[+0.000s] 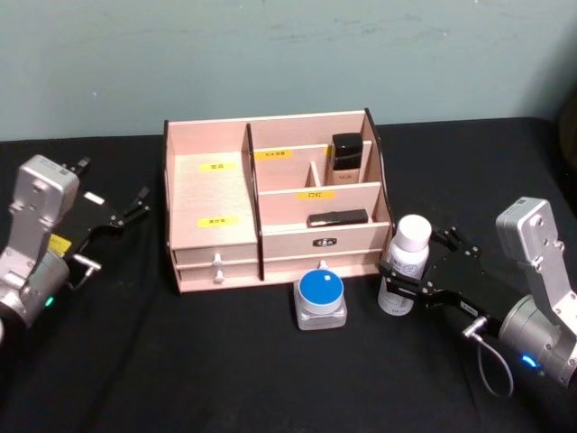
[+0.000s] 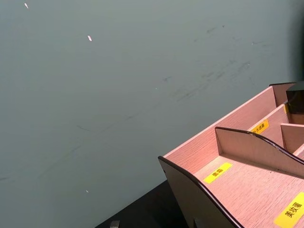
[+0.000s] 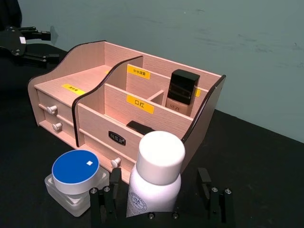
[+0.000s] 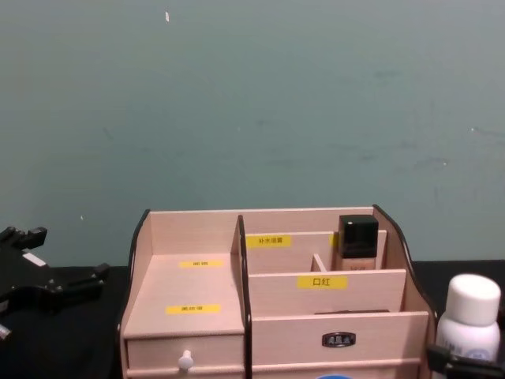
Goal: Pick up the facial cleanser and watermelon frost from the table and place them into the tiered storage box.
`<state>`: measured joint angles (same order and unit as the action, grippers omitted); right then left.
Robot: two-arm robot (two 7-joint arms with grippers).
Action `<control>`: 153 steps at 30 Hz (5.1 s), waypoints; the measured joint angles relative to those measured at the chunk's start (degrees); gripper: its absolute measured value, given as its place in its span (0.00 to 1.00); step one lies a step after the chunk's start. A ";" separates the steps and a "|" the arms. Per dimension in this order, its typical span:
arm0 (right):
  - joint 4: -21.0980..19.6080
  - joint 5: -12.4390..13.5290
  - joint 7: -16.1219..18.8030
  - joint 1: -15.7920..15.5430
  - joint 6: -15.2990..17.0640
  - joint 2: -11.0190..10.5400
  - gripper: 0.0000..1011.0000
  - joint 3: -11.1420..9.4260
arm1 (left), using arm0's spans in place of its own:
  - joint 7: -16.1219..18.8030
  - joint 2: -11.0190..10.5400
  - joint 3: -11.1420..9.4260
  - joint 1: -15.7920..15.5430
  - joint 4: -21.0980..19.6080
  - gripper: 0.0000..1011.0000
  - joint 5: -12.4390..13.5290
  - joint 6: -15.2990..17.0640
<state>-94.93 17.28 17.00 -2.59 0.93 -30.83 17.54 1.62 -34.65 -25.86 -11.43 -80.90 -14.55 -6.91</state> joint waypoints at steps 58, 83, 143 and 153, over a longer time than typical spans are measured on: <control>-9.43 0.62 6.59 4.33 2.10 0.48 0.61 -1.88 | 0.00 0.00 0.00 0.00 0.00 1.00 0.00 0.00; 7.26 -3.19 8.31 23.37 2.25 9.92 0.61 7.21 | 0.00 0.00 0.00 0.00 0.00 1.00 0.00 0.00; 24.12 -4.93 9.32 31.19 -2.00 16.61 0.61 9.22 | 0.00 0.00 0.00 0.00 0.00 1.00 0.00 0.00; 26.15 -4.20 10.10 31.72 -1.54 16.96 0.61 9.27 | 0.00 0.00 0.00 0.00 0.00 1.00 0.00 0.00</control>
<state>-68.78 13.08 27.10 29.13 -0.60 -13.87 26.81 1.62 -34.64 -25.86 -11.43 -80.90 -14.55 -6.91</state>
